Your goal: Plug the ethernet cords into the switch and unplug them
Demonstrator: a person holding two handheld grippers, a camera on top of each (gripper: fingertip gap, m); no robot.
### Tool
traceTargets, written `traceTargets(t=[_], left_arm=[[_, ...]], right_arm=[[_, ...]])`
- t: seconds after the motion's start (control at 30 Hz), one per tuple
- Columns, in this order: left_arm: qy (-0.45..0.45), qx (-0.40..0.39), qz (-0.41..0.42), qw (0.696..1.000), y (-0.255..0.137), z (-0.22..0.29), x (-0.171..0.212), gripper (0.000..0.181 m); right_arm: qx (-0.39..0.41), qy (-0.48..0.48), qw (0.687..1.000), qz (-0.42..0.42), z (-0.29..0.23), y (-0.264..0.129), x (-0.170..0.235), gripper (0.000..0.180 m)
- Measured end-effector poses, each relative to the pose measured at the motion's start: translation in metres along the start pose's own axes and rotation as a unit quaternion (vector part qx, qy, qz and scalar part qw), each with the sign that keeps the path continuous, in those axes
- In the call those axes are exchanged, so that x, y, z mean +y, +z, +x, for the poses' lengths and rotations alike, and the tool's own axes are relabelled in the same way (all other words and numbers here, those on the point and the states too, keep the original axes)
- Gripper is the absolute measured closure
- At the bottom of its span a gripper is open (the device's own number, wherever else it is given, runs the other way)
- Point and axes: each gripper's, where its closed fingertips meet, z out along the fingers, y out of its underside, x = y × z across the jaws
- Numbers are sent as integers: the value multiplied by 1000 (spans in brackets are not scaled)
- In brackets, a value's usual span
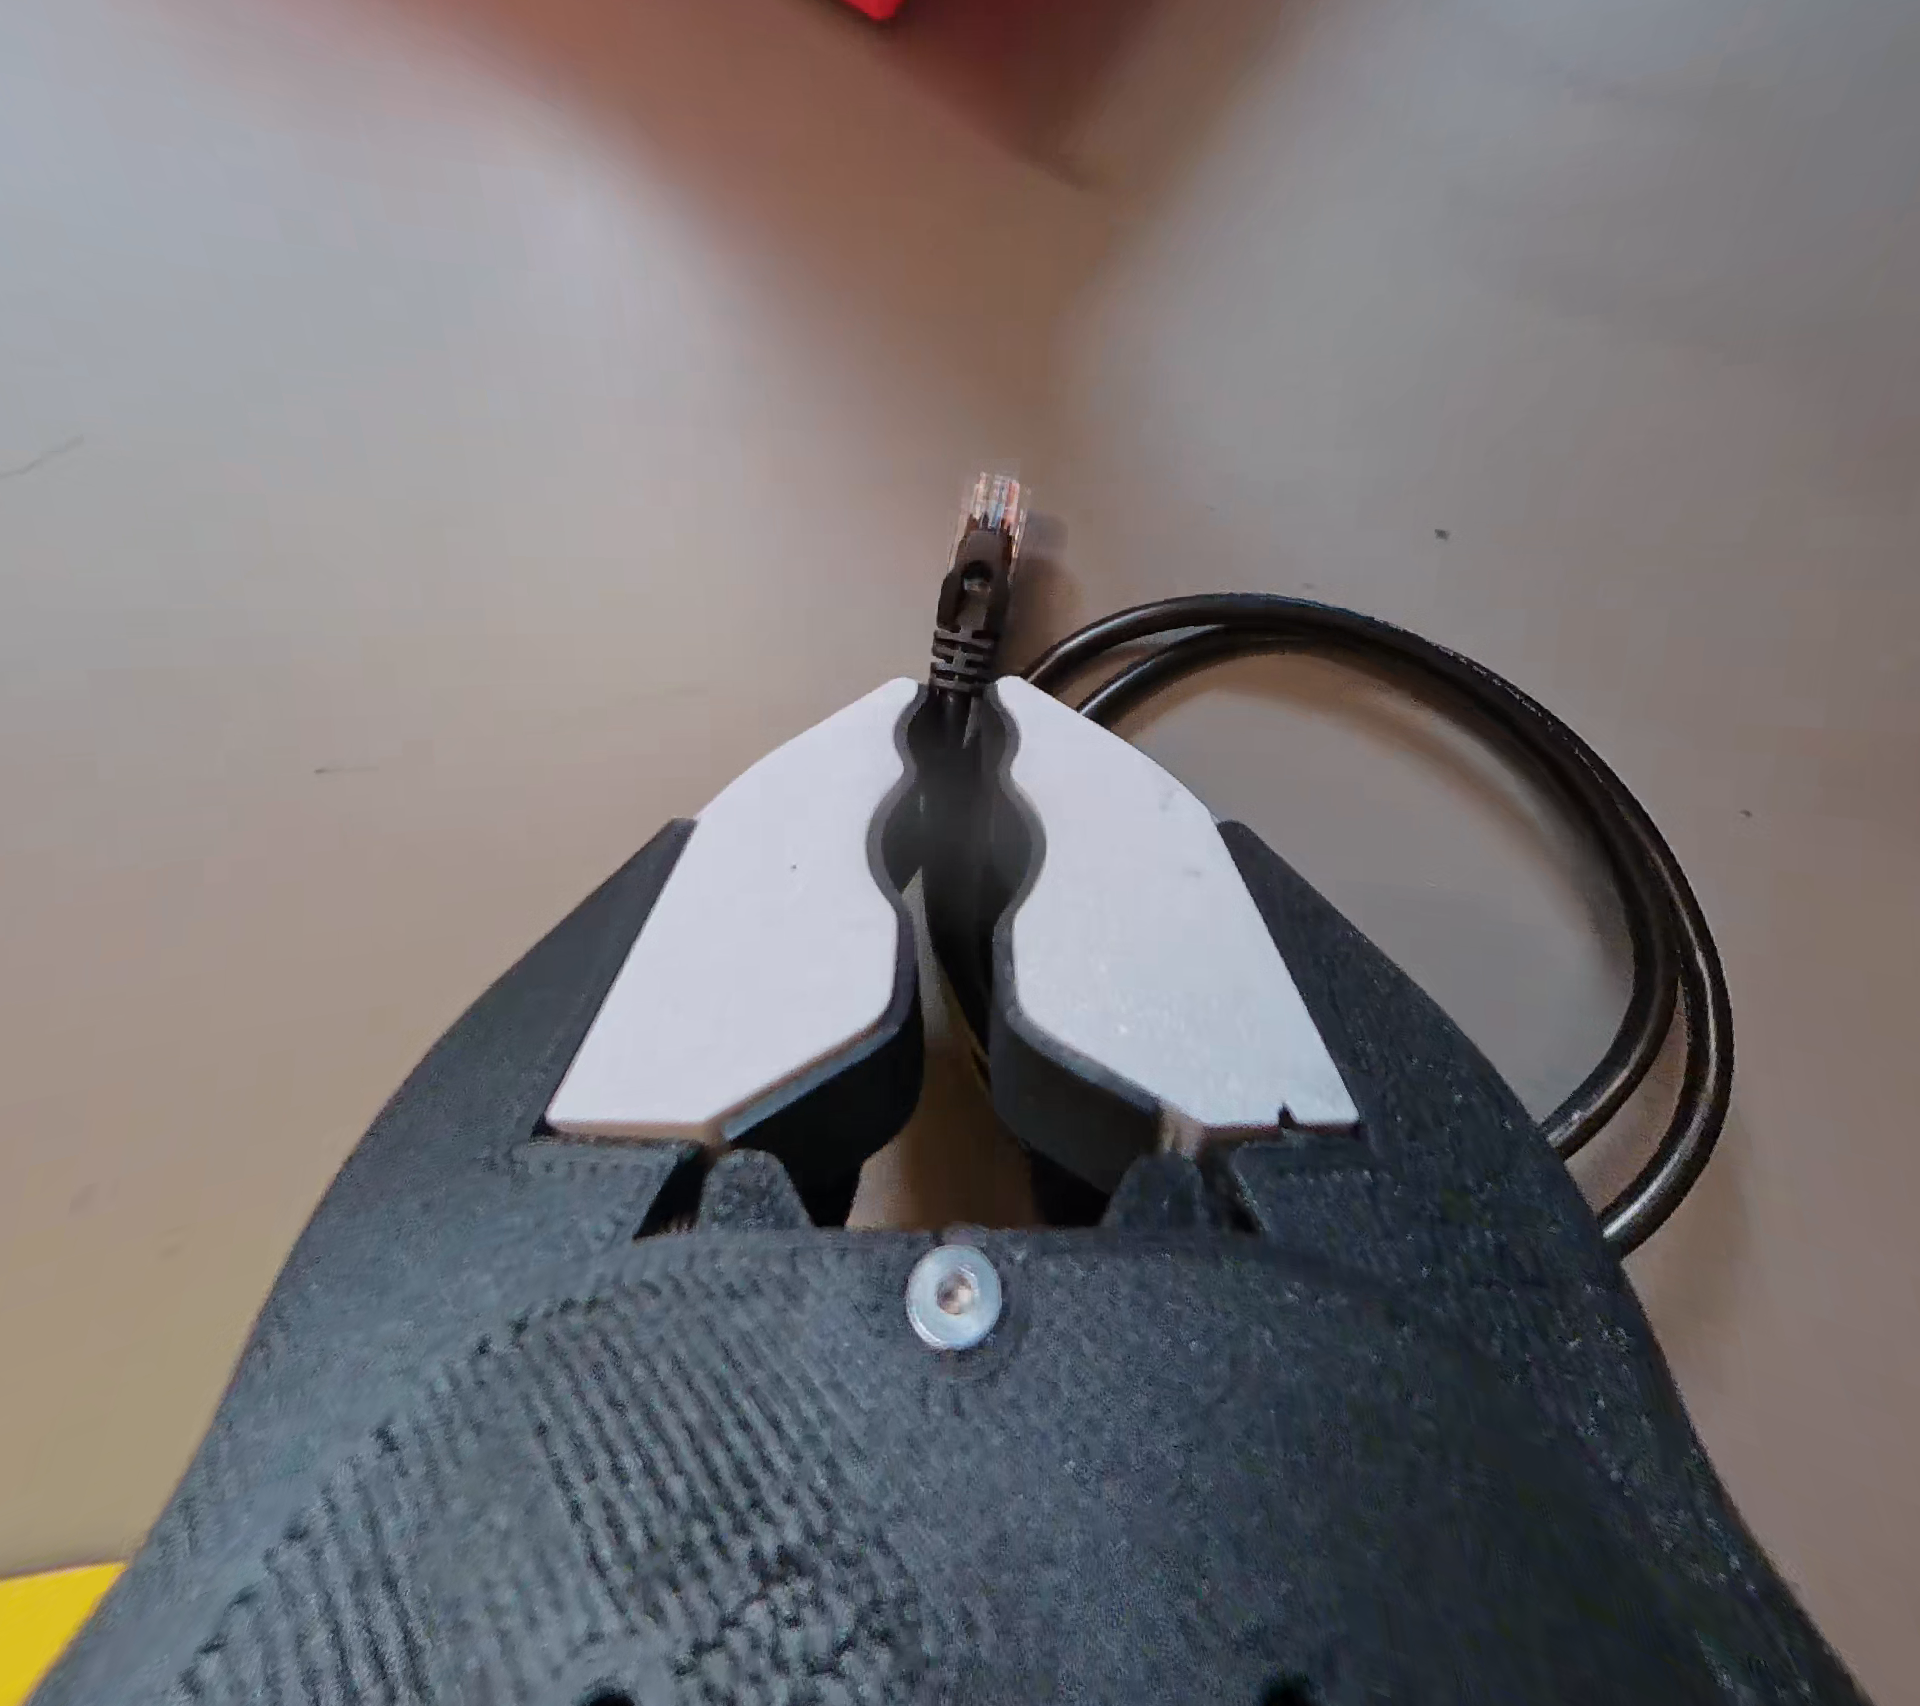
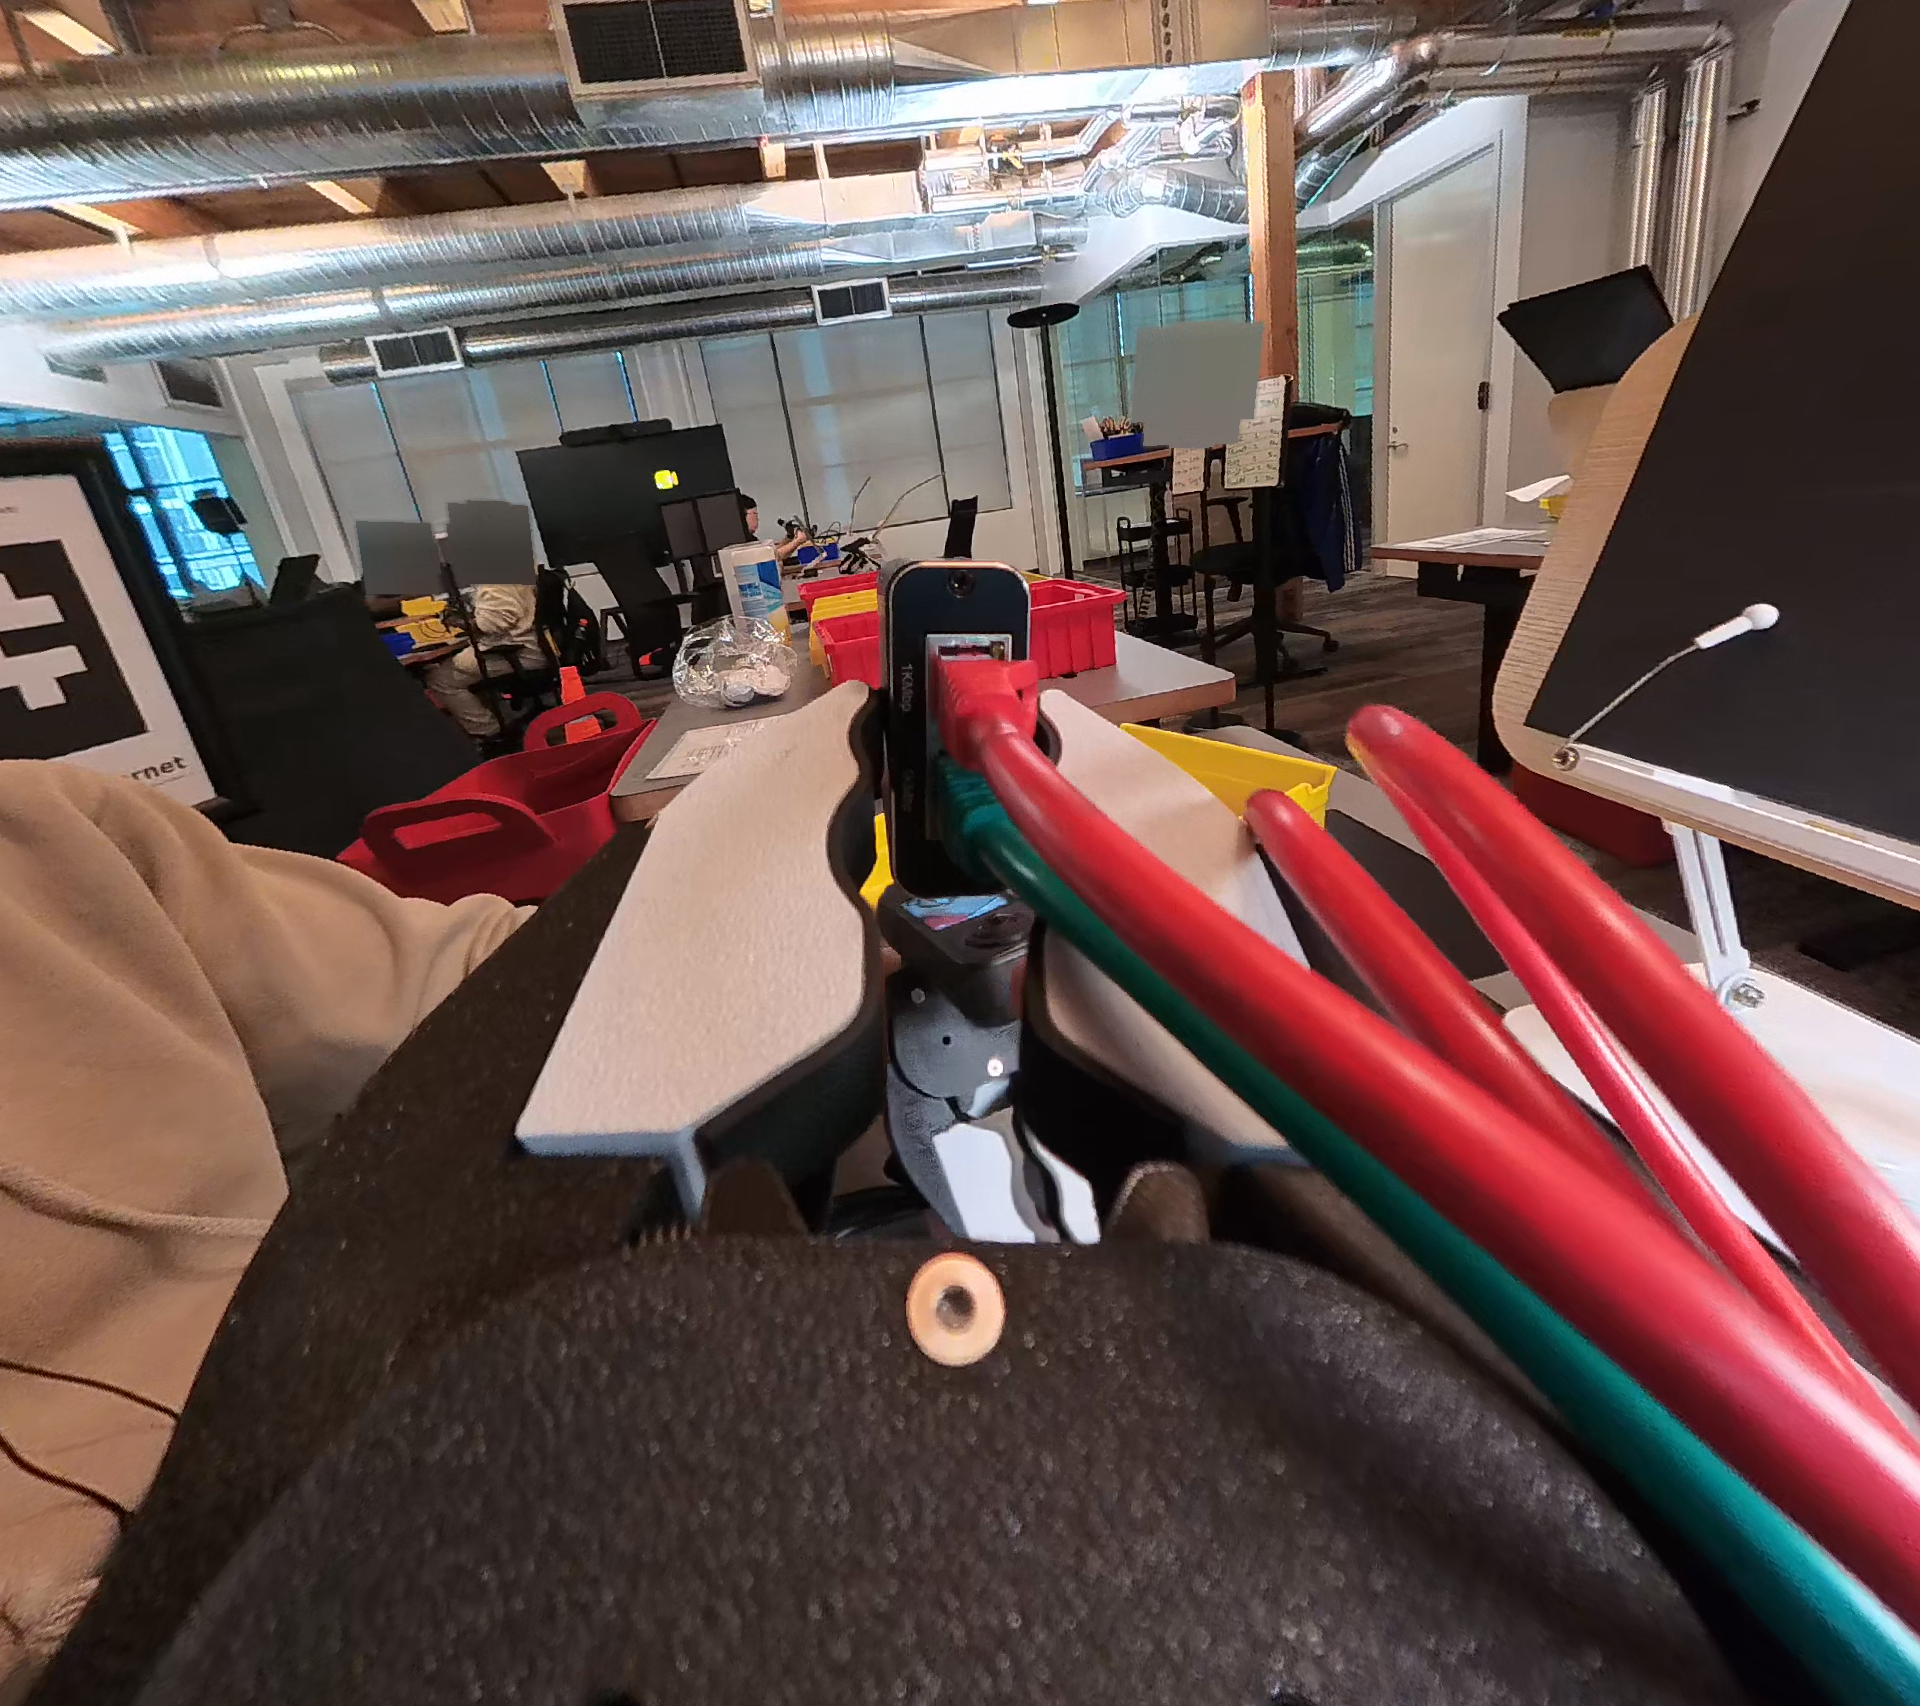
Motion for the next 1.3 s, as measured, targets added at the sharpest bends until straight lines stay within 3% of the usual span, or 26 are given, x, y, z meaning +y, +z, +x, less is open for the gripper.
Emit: traceTargets(t=[0.03,0.3,0.67,1.0,1.17,1.3], left_arm=[[9,15,-4,1000,0,7,0,173],[78,131,-25,988,-7,62,12,173],[74,99,33,992,-7,60,-2,161],[96,58,10,994,4,52,5,170],[33,96,78,992,-17,49,-13,170],[-17,176,174,969,-52,58,-36,170]], right_arm=[[0,1,1000,-1,0,0,1,155],[-1,-5,1000,-8,-2,1,2,155],[0,-2,1000,-14,0,2,5,154],[1,4,1000,-17,3,2,9,155],[3,-1,1000,-23,4,2,11,154],[7,-7,1000,-27,6,0,11,156]])
